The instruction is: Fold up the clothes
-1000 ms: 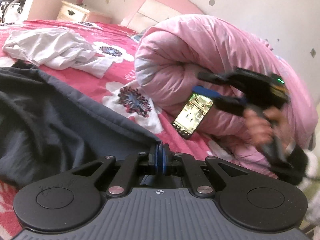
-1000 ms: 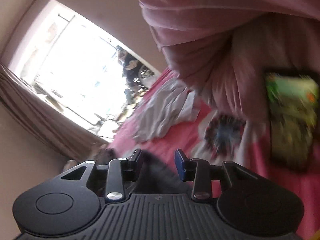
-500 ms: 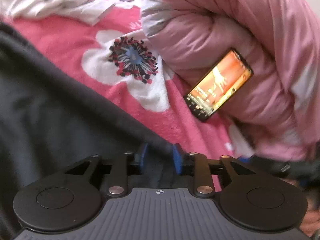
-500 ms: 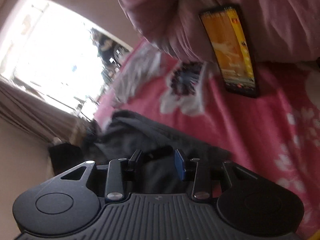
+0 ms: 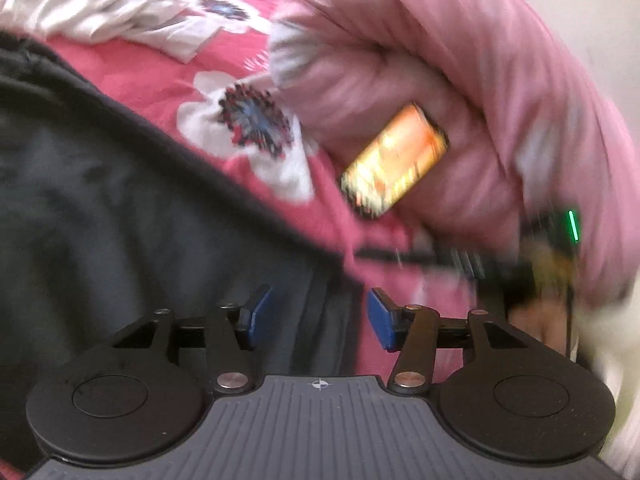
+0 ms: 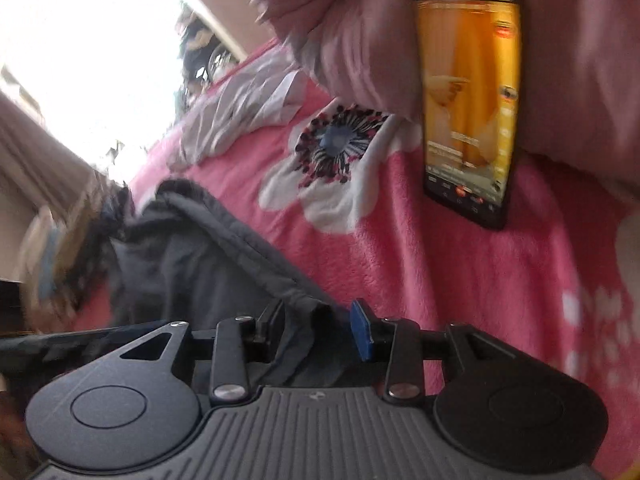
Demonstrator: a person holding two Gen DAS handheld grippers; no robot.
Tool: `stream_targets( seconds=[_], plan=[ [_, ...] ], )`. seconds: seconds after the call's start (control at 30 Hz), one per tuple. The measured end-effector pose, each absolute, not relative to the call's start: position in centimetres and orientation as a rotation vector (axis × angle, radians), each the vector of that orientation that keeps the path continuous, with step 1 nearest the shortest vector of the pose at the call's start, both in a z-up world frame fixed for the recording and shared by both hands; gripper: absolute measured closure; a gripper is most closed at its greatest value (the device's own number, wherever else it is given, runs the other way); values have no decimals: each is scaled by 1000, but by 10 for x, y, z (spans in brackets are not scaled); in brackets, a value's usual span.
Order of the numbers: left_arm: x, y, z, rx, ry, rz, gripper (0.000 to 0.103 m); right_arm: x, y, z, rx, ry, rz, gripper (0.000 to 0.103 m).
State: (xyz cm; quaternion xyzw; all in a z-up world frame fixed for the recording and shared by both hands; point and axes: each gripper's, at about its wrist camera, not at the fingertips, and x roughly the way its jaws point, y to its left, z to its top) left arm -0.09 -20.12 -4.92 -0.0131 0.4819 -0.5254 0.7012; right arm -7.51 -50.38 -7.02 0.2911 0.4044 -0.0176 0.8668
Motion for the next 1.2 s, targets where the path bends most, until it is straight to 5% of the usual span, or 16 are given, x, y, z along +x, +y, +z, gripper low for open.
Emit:
stream_targets(
  seconds=[0.37, 0.5, 0.73, 1.2],
  plan=[
    [-118, -140, -46, 404, 810, -1179, 52, -51, -455, -69, 218, 893, -14, 64],
    [-130, -136, -52, 483, 767, -1140, 52, -50, -443, -75, 143, 910, -39, 81],
    [-148, -142, -62, 642, 673, -1098, 53, -55, -444, -72, 175, 877, -64, 100],
    [-142, -141, -71, 589, 771, -1111, 74, -76, -474, -57, 412, 861, -90, 101]
  ],
)
